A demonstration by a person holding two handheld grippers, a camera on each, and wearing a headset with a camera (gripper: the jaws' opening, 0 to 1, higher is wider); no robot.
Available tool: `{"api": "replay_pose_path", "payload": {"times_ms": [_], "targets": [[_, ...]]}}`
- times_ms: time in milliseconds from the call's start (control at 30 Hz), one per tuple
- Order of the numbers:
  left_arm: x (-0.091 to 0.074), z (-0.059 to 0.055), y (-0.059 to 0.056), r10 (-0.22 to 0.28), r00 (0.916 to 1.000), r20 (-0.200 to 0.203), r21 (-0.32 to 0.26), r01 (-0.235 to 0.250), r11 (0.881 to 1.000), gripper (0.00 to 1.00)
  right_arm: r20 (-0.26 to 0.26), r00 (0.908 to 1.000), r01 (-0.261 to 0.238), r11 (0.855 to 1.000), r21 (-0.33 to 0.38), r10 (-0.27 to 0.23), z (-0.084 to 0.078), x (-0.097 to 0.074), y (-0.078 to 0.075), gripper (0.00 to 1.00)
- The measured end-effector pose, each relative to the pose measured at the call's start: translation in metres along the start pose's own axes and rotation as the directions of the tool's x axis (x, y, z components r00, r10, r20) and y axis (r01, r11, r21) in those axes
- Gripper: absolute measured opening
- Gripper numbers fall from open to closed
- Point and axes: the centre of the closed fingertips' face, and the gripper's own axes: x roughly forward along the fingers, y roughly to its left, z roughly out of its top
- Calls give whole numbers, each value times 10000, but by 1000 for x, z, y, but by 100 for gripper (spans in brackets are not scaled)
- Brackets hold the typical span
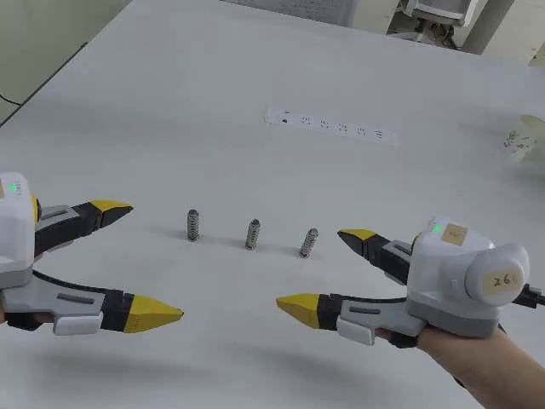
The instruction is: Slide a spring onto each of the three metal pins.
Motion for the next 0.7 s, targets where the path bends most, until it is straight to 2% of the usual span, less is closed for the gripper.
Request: {"api": "replay_pose_path", "payload": {"times_ms": [167,267,367,533,700], "targets": [[-3,2,3,290,9996,37,-157,-290,9995,98,109,9999,-79,10000,-21,79,-10,-8,-2,89],[-5,8,1,422,9991,59,-200,-421,9989,98,289,9996,-60,9992,388,49,-13,-15,-8,90],[-7,10,0,585,9983,10,-221,-585,9980,98,567,9984,45,9994,350,-65,-14,-23,-13,92],[-11,8,-1,885,9959,-161,-232,-889,9958,98,765,9971,-31,9987,507,-8,-19,-32,-17,92],[-14,8,-13,1124,9925,-475,-120,-1131,9935,98,878,9957,-315,9991,269,290,-18,-27,-11,91]]}}
